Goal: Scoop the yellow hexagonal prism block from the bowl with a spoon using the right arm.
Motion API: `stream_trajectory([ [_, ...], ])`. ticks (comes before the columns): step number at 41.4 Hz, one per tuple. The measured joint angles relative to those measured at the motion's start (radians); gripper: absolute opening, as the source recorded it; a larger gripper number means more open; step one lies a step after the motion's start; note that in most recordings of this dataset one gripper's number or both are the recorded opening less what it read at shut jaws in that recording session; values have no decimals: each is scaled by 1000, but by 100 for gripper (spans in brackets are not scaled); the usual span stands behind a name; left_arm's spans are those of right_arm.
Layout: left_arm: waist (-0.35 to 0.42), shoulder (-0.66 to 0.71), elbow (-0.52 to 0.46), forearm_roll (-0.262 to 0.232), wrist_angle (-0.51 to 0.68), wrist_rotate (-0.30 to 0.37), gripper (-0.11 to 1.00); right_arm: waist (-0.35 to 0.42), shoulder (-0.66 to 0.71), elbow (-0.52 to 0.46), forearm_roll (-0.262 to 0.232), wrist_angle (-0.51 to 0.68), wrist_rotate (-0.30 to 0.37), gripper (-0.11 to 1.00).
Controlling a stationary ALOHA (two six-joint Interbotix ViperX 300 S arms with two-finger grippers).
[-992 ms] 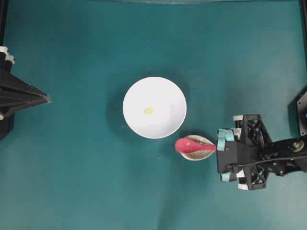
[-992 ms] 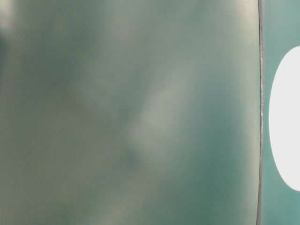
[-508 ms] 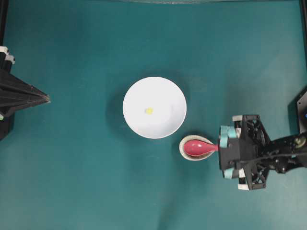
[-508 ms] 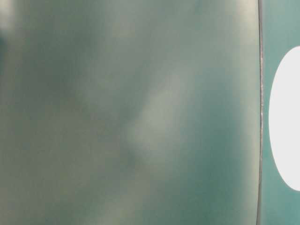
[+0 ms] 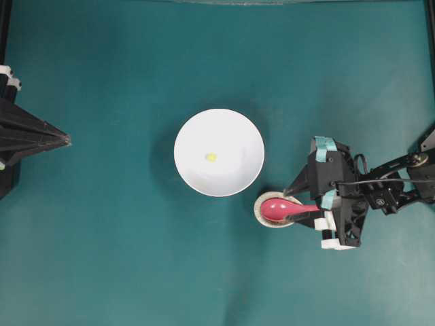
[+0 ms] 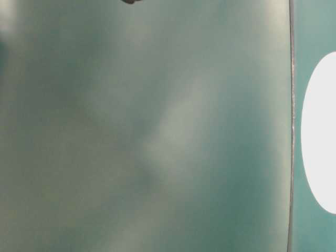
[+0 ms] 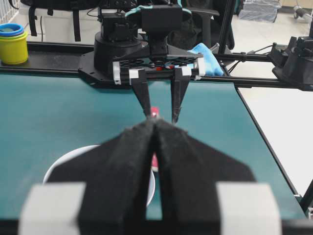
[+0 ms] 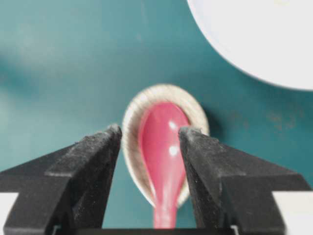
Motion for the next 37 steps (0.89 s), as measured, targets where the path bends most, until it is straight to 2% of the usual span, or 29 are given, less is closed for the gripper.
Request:
stream_trajectory([
  [18, 0, 0, 0, 0, 0, 0, 1, -64, 0, 15, -2, -209, -5, 55],
  [33, 0, 0, 0, 0, 0, 0, 1, -181, -8, 80, -2, -557, -23, 55],
  [37, 0, 0, 0, 2, 0, 0, 1, -204, -14, 114, 29, -643, -55, 55],
])
